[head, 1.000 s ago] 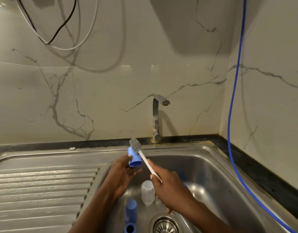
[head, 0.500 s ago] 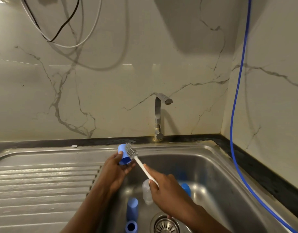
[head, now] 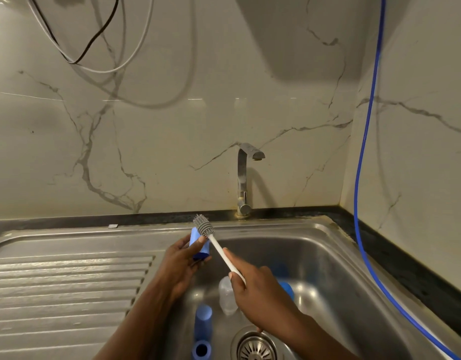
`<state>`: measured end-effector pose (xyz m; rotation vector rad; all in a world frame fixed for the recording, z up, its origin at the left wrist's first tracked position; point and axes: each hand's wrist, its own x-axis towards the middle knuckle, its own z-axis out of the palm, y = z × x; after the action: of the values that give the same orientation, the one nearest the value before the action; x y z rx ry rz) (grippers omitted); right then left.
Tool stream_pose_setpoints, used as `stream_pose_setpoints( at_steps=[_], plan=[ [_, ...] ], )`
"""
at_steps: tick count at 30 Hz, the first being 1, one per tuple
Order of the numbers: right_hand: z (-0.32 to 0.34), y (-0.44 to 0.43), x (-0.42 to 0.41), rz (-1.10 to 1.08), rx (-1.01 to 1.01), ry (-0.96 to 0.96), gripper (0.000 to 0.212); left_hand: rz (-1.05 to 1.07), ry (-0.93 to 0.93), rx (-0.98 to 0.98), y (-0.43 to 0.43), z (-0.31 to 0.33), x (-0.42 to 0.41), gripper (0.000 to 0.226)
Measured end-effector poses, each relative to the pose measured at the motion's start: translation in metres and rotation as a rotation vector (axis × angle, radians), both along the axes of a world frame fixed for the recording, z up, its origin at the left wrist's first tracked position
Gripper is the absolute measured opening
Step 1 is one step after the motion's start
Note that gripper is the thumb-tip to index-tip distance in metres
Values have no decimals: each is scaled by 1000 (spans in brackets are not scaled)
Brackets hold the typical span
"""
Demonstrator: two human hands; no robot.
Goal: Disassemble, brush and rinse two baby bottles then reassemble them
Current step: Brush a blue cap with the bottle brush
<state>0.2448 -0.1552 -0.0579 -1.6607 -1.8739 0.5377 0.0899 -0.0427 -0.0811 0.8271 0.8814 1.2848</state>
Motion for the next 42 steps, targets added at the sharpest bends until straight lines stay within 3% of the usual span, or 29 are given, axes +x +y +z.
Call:
stream_pose_setpoints(
  at_steps=[3,7,15,20,22,28,32,38,42],
  plan=[
    [-3,-2,-1,8,-17,-14,53,91,-104,-27,1,-1,-4,49],
    [-10,-3,-6,44,-32,-31,53,135,-188,-95,6,-4,-19,54],
    [4,3,7,1,15,35,54,-224,-147,-71,-5,3,-5,45],
    [-1,6,4,-16,-10,56,53,-121,-24,-28,-4,1,2,43],
    [-3,5,2,-5,-17,41,53,-51,-65,-17,1,-1,-2,35],
    [-8,-2,-4,59,-54,11,52,103,-210,-104,13,-9,-23,45],
    [-6,-4,-6,61,-49,15,52,95,-265,-73,13,-6,-21,44],
    [3,1,6,7,-8,42,53,-101,-252,-18,2,1,-2,44],
    [3,4,8,12,-25,69,53,-88,-81,-14,-3,0,5,40]
  ],
)
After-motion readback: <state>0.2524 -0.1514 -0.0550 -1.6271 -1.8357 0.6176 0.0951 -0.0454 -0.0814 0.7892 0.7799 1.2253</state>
